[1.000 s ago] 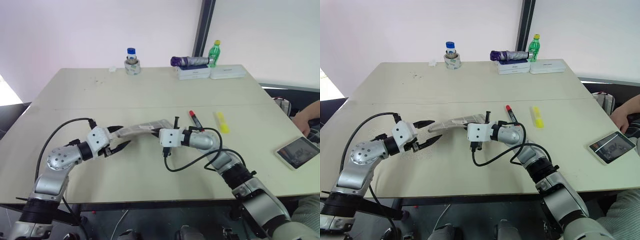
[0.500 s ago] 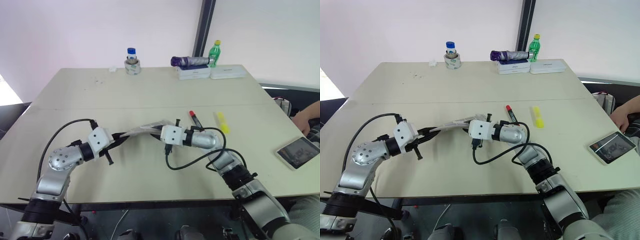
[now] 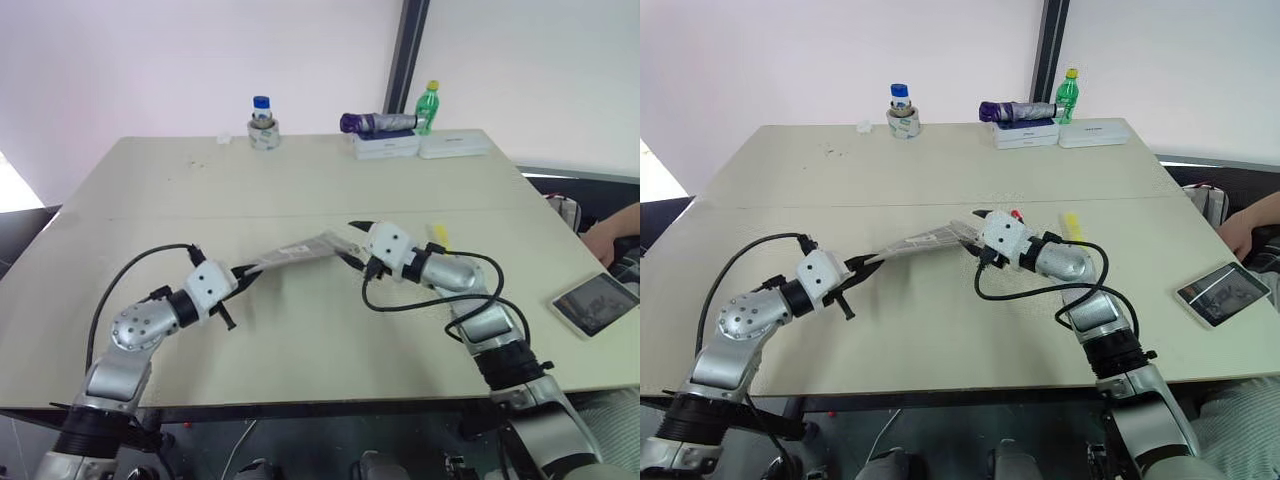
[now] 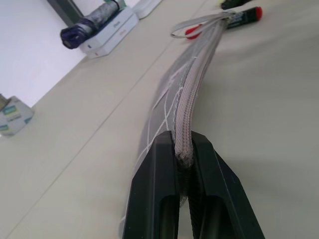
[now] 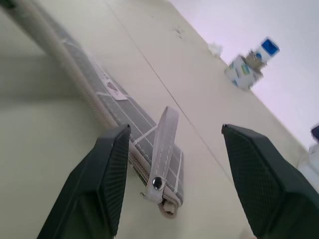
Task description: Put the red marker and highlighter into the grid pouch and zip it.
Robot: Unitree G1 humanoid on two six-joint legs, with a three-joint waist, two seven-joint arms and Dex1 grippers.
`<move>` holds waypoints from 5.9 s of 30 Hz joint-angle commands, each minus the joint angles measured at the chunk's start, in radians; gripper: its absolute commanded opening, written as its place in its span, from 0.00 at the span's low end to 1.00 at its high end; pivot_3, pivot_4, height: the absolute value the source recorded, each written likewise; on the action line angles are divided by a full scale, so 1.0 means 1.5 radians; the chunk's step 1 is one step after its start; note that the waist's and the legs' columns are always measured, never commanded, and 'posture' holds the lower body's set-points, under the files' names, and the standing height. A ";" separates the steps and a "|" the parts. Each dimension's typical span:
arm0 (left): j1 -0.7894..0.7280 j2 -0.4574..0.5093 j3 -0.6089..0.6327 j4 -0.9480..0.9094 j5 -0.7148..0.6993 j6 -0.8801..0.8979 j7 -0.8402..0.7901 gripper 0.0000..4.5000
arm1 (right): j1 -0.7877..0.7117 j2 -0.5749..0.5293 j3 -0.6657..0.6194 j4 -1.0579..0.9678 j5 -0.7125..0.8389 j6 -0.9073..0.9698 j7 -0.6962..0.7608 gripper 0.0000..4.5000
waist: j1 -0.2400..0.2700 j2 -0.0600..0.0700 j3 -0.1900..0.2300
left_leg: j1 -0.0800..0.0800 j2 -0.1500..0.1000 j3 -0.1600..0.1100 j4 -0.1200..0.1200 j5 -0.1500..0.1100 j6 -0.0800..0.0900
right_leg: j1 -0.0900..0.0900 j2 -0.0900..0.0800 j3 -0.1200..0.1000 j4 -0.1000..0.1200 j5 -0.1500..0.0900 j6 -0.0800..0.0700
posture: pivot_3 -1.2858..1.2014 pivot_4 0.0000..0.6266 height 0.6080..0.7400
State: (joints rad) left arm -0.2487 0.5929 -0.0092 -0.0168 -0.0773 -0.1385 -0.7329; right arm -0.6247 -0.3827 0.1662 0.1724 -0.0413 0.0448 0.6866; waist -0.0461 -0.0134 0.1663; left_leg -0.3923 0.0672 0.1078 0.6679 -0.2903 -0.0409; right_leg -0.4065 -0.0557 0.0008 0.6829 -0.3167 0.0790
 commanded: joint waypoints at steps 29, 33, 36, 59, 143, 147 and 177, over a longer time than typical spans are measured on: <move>0.003 -0.008 0.018 -0.028 0.004 -0.006 0.039 0.00 | -0.025 0.054 -0.101 -0.077 0.176 0.263 -0.006 0.01 | 0.004 0.000 0.000 | -0.001 0.000 0.000 0.000 -0.001 0.001 | 0.000 -0.001 0.000 0.000 0.000 0.000 | 0.52 0.24 1.00; -0.005 -0.014 0.031 -0.021 -0.010 0.009 0.053 0.00 | 0.042 0.015 -0.116 -0.137 0.195 0.225 0.025 0.01 | 0.006 0.000 0.000 | -0.001 0.000 0.000 0.000 -0.002 0.003 | 0.000 -0.001 0.000 -0.001 0.000 0.000 | 0.52 0.24 1.00; -0.011 -0.016 0.034 -0.016 -0.017 0.014 0.055 0.00 | 0.075 0.004 -0.121 -0.165 0.203 0.216 0.023 0.01 | 0.004 0.000 0.000 | -0.001 0.000 0.000 0.000 -0.002 0.004 | 0.000 -0.001 0.000 -0.001 0.000 0.000 | 0.52 0.24 1.00; -0.012 -0.017 0.030 -0.019 -0.013 0.014 0.049 0.00 | 0.082 -0.024 -0.131 -0.126 0.247 0.213 0.023 0.99 | 0.002 0.000 0.000 | 0.000 0.000 0.000 0.000 -0.001 0.002 | 0.000 0.000 0.000 -0.001 0.000 0.000 | 0.52 0.24 1.00; 0.023 -0.018 -0.101 -0.033 0.153 -0.077 0.061 0.00 | 0.032 -0.025 0.165 -0.108 -0.108 -0.005 0.075 0.00 | 0.002 -0.001 0.000 | 0.000 0.000 0.000 0.000 -0.001 0.001 | 0.000 0.000 0.000 -0.001 0.000 0.000 | 0.52 0.24 1.00; 0.029 -0.022 -0.124 -0.044 0.168 -0.073 0.069 0.00 | 0.036 -0.013 0.182 -0.126 -0.107 -0.016 0.090 0.00 | 0.005 -0.001 0.000 | 0.000 0.000 0.000 0.000 -0.001 0.002 | 0.000 -0.001 0.000 -0.001 0.000 0.000 | 0.52 0.24 1.00; -0.002 -0.100 -0.092 -0.015 0.135 0.002 0.110 0.00 | 0.053 -0.006 0.141 -0.169 -0.047 -0.008 0.173 0.32 | 0.005 -0.001 0.000 | 0.000 0.000 -0.001 0.000 -0.001 0.001 | 0.001 -0.001 0.000 -0.001 0.000 0.000 | 0.52 0.24 1.00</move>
State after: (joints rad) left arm -0.2481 0.4405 -0.1728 -0.0332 0.1430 -0.1358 -0.5840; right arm -0.5397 -0.3904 0.4103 -0.0273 -0.1552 0.0269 0.9349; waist -0.0386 -0.0143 0.1660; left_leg -0.3927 0.0666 0.1068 0.6684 -0.2912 -0.0394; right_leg -0.4055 -0.0565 0.0003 0.6816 -0.3167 0.0790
